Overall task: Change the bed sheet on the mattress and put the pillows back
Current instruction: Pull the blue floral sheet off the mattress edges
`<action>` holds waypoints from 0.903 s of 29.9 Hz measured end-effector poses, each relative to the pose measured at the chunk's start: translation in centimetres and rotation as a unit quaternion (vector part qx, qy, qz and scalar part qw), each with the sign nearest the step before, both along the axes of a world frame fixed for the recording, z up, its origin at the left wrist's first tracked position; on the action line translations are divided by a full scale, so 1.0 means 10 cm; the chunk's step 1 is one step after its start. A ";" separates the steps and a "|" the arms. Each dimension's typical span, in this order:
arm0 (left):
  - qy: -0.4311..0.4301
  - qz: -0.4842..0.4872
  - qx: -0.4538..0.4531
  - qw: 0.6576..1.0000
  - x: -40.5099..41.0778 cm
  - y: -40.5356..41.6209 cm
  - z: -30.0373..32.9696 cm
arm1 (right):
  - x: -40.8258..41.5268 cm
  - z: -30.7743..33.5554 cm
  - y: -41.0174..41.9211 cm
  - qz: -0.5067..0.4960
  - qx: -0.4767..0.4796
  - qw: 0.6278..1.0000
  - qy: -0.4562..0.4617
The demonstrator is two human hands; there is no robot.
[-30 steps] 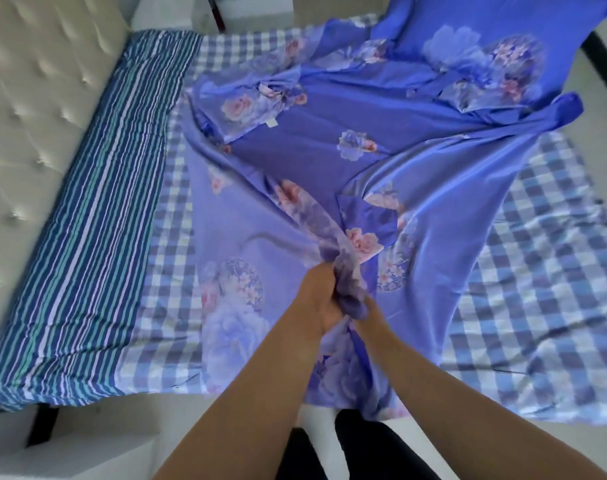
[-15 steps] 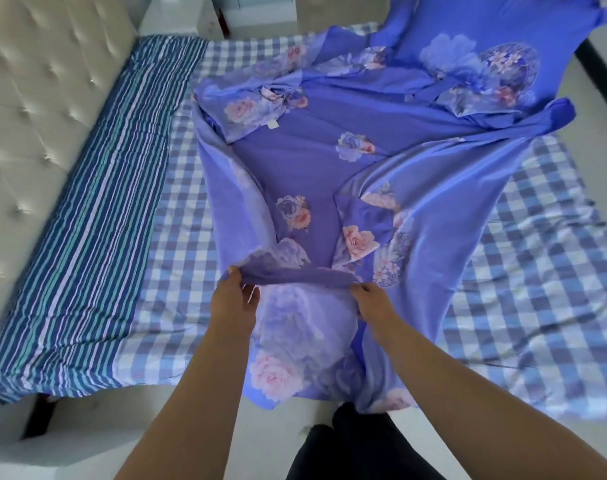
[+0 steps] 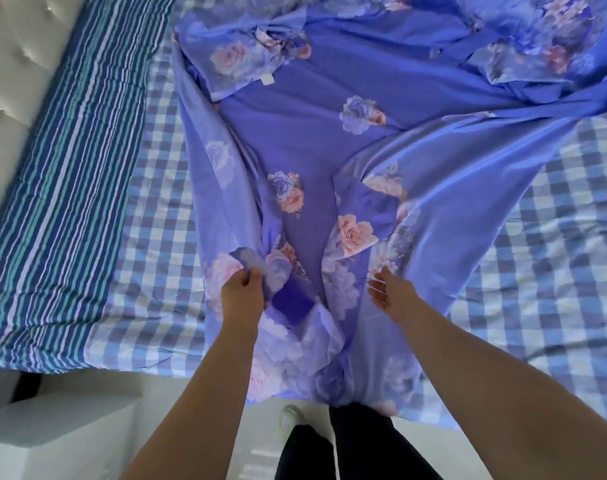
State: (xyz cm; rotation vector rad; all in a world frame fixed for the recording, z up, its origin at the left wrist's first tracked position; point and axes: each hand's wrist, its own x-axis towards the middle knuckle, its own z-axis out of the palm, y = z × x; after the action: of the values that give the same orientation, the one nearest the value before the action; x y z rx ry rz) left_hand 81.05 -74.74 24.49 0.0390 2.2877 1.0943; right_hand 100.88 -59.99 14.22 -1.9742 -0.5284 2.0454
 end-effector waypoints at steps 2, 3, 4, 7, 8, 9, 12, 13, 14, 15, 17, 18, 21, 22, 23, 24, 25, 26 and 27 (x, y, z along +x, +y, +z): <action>-0.052 0.022 0.019 0.998 0.02 0.26 -0.16 | -0.08 -0.11 0.31 0.029 0.015 0.999 -0.031; -0.076 0.037 0.035 0.996 0.05 0.37 -0.23 | -0.12 -0.18 0.45 0.032 0.015 0.999 -0.036; -0.097 0.050 0.044 0.993 0.08 0.49 -0.28 | -0.15 -0.26 0.58 0.026 0.010 0.999 -0.032; -0.149 0.103 0.053 0.982 0.19 0.73 -0.40 | -0.31 -0.46 0.91 0.014 -0.021 1.000 0.015; -0.155 0.117 0.048 0.980 0.21 0.78 -0.45 | -0.37 -0.52 0.99 0.025 -0.027 0.999 0.017; -0.155 0.126 0.043 0.979 0.22 0.82 -0.50 | -0.42 -0.57 1.06 0.036 -0.031 0.999 0.007; -0.128 0.119 0.013 0.985 0.23 0.93 -0.70 | -0.50 -0.78 1.26 0.067 -0.031 0.995 -0.060; -0.120 0.108 0.005 0.987 0.23 0.94 -0.77 | -0.51 -0.84 1.32 0.082 -0.030 0.993 -0.082; -0.117 0.098 -0.002 0.988 0.23 0.96 -0.83 | -0.52 -0.89 1.39 0.099 -0.024 0.990 -0.098; -0.120 0.095 -0.008 0.988 0.24 0.97 -0.88 | -0.52 -0.96 1.46 0.122 -0.014 0.987 -0.104; -0.133 0.103 -0.025 0.985 0.25 0.98 -0.95 | -0.52 -1.09 1.59 0.147 0.001 0.983 -0.107; -0.140 0.113 -0.034 0.983 0.25 0.98 -0.98 | -0.52 -1.15 1.65 0.148 0.007 0.984 -0.099; -0.157 0.134 -0.048 0.977 0.28 0.95 -1.03 | -0.51 -1.34 1.79 0.135 0.001 0.989 -0.055; -0.159 0.135 -0.047 0.977 0.29 0.93 -1.05 | -0.54 -1.39 1.82 0.169 0.021 0.984 -0.057; -0.159 0.135 -0.043 0.977 0.30 0.91 -1.07 | -0.55 -1.46 1.84 0.200 0.034 0.977 -0.059; -0.157 0.133 -0.041 0.978 0.30 0.90 -1.10 | -0.59 -1.50 1.84 0.243 0.046 0.965 -0.082; -0.153 0.132 -0.038 0.979 0.30 0.88 -1.11 | -0.63 -1.52 1.85 0.265 0.057 0.957 -0.108; -0.150 0.130 -0.037 0.979 0.30 0.87 -1.12 | -0.69 -1.51 1.85 0.284 0.056 0.947 -0.141; -0.148 0.131 -0.036 0.980 0.30 0.87 -1.12 | -0.74 -1.52 1.85 0.288 0.049 0.944 -0.155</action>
State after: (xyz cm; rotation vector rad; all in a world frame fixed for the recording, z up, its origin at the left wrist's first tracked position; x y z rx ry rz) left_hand 84.02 -66.01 13.26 -0.4378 2.0981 1.0633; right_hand 93.49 -41.48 -1.00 -2.2843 -1.3910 1.9338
